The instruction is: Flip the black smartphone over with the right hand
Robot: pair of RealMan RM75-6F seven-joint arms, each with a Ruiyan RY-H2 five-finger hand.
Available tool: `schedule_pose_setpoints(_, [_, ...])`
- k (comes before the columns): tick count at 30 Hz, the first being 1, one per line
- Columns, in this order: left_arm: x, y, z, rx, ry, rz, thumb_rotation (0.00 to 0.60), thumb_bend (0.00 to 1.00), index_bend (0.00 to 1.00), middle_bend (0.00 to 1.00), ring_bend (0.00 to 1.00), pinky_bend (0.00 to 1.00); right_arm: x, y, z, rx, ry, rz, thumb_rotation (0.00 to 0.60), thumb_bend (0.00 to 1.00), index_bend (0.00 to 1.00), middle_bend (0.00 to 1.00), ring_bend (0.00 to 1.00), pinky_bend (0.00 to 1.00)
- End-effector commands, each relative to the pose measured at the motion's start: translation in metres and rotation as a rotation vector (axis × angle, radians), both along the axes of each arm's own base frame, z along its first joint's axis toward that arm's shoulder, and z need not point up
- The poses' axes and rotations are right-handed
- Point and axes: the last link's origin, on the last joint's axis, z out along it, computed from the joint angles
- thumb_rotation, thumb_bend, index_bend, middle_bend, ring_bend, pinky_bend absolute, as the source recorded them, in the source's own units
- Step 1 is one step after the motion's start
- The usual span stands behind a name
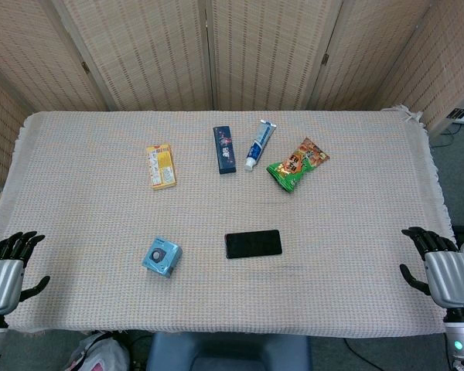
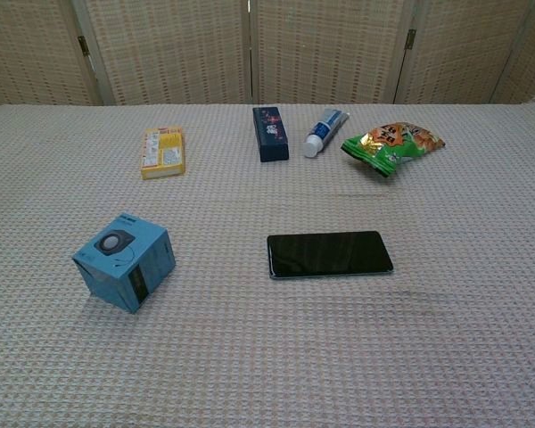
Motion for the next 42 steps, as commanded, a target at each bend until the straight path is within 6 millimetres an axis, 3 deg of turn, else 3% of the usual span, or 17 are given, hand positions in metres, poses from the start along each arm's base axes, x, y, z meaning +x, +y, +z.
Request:
schedule_pose_setpoints(1, [0.000,0.000,0.000,-0.003,-0.002,0.002,0.600,0.21,0.22,0.18,0.14,0.19,0.000,0.000,0.000,-0.005,0.000,-0.001,0.600,0.24,0.22,0.22,0.23,0.31])
schedule_pose_setpoints(10, [0.000,-0.002,0.000,-0.004,-0.007,0.002,0.600,0.21,0.22,0.18,0.14,0.19,0.005,0.000,-0.002,-0.006,-0.021,0.038,0.600,0.24,0.22,0.22,0.22,0.31])
schedule_pose_setpoints(17, [0.000,-0.005,0.003,0.007,-0.014,0.000,0.600,0.21,0.22,0.18,0.14,0.19,0.021,-0.013,-0.012,0.051,-0.023,0.111,0.600,0.23,0.22,0.22,0.21,0.31])
schedule_pose_setpoints(27, [-0.004,-0.012,0.008,0.015,-0.017,0.004,0.600,0.21,0.22,0.18,0.14,0.19,0.072,-0.058,-0.074,0.279,-0.019,0.265,0.600,0.23,0.22,0.24,0.20,0.31])
schedule_pose_setpoints(33, [-0.008,-0.016,0.011,0.020,-0.020,0.013,0.600,0.21,0.23,0.18,0.14,0.19,0.100,-0.077,-0.110,0.372,-0.032,0.307,0.600,0.10,0.22,0.24,0.18,0.31])
schedule_pose_setpoints(42, [-0.014,-0.019,0.011,0.010,-0.021,0.031,0.600,0.21,0.23,0.19,0.14,0.19,0.127,-0.103,-0.155,0.419,-0.036,0.324,0.600,0.10,0.22,0.24,0.15,0.31])
